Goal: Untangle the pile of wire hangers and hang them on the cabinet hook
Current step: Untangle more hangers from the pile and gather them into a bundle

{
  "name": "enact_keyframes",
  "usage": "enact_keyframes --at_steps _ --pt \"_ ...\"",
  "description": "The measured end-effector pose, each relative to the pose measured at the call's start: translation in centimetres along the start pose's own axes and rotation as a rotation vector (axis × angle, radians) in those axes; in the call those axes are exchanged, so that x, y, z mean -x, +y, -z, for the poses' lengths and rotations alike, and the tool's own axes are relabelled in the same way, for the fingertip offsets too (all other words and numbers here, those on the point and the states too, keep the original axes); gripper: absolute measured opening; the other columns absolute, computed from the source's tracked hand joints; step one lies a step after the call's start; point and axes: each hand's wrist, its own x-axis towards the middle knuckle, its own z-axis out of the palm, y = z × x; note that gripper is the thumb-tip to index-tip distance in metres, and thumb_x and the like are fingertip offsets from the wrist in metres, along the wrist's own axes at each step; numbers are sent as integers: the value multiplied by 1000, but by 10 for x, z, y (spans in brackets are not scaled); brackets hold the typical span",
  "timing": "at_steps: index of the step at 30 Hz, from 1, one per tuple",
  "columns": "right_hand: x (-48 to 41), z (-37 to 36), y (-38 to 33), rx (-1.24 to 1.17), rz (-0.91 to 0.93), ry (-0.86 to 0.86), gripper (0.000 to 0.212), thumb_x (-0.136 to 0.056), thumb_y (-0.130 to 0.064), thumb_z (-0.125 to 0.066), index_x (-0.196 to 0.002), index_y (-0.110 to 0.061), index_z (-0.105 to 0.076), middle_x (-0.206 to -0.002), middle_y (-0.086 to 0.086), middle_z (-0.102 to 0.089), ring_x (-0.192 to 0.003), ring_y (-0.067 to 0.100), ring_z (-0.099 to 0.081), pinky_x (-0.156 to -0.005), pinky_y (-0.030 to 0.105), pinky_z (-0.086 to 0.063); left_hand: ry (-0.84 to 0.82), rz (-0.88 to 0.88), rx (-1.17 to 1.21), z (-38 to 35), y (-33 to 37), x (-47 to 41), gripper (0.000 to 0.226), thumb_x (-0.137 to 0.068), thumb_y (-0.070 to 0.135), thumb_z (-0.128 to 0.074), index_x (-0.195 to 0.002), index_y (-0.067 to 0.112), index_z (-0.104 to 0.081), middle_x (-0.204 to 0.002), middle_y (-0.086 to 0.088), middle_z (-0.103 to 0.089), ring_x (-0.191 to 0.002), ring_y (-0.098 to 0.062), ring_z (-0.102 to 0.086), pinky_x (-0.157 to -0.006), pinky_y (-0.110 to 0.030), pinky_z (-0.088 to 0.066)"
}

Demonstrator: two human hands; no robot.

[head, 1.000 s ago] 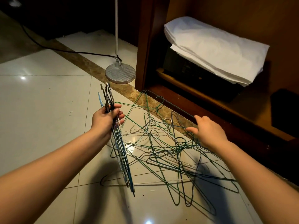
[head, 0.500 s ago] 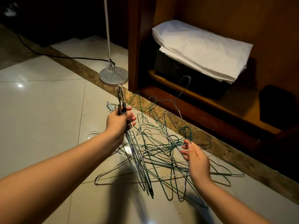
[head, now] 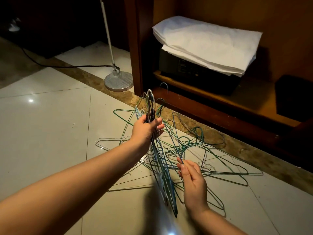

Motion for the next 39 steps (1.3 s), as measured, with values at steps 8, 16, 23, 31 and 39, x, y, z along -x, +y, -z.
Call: enact_keyframes --at_steps 8,16,23,31,39 --pt "4 5 -7 35 134 -76 21 -86 -32 -46 -102 -36 -60 -99 -5 -61 -96 -1 -56 -85 8 -41 -31 -49 -53 2 1 -2 23 -87 1 -56 -107 12 -54 -84 -7 -60 -75 -17 -62 -70 -31 -54" --pt "-41 40 4 49 -422 120 21 -92 -17 -51 -79 -19 -68 -78 0 -66 -82 19 -60 -74 27 -44 -10 -33 -141 11 -3 1 12 -93 2 -47 -92 10 -56 -81 -8 -57 -76 -19 -62 -74 -33 -55" --pt "-83 75 62 708 -649 -43 36 -90 -27 -53 -126 -21 -53 -126 7 -58 -112 27 -54 -84 26 -41 -30 -46 -316 18 -9 -1 15 -92 0 -48 -96 10 -59 -82 -8 -60 -70 -14 -64 -69 -27 -57" --pt "-100 54 78 614 -697 -23 43 -87 -22 -56 -129 -15 -49 -127 11 -56 -111 28 -54 -87 28 -42 26 5 -376 45 -20 -21 19 -90 -7 -48 -86 9 -59 -87 -10 -61 -75 -19 -63 -64 -25 -58" --pt "-105 63 77 461 -591 155 26 -84 -14 -50 -107 -24 -59 -84 9 -64 -66 24 -51 -60 30 -40 44 72 -388 62 -33 -30 21 -89 -7 -48 -88 10 -59 -85 -10 -61 -74 -18 -63 -61 -24 -56"
